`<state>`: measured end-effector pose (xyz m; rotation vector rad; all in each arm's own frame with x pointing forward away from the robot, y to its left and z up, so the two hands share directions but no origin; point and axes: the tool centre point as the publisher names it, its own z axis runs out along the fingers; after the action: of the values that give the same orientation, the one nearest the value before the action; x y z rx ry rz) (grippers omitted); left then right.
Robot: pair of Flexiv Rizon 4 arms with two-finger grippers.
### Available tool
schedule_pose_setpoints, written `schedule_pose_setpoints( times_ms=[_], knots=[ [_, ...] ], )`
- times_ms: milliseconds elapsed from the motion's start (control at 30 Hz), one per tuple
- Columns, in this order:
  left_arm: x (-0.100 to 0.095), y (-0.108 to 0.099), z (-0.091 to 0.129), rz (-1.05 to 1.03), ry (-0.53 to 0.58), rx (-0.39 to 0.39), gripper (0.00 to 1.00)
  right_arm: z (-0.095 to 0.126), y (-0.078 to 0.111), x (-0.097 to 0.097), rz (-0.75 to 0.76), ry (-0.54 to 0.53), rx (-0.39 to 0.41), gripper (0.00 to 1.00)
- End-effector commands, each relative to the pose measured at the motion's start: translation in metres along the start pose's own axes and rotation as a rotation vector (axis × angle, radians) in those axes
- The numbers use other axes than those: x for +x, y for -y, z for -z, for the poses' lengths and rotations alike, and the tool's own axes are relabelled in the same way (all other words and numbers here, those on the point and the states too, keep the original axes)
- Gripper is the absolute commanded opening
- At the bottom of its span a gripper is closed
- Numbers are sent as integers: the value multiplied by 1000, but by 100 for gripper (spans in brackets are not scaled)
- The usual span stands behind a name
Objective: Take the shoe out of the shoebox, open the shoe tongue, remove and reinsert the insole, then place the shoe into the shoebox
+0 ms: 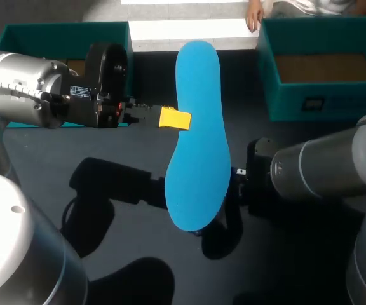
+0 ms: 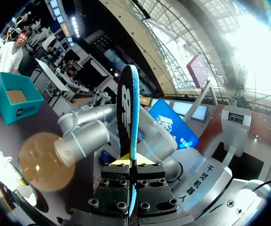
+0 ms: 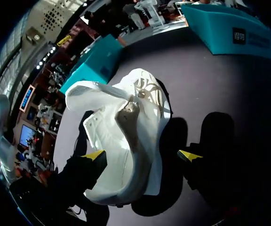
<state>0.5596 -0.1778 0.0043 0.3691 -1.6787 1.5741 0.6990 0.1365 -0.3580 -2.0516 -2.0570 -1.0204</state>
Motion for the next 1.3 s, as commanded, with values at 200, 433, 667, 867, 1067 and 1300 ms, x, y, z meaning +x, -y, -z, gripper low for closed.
schedule_pose_setpoints(
  times_ms=[200,433,667,867,1067,1300],
  knots=[
    [1,-2,-1,0,3,2,0,0,1,-1,-1,-3,1,100],
    [1,-2,-1,0,3,2,0,15,0,1,50,-53,40,100],
    [1,-2,-1,0,3,2,0,56,-14,12,45,-204,51,100],
    [1,-2,-1,0,3,2,0,75,-26,22,47,-237,97,100],
    [1,-2,-1,0,3,2,0,75,-26,22,47,-237,97,100],
    [1,-2,-1,0,3,2,0,75,-26,22,47,-237,97,100]
  ],
)
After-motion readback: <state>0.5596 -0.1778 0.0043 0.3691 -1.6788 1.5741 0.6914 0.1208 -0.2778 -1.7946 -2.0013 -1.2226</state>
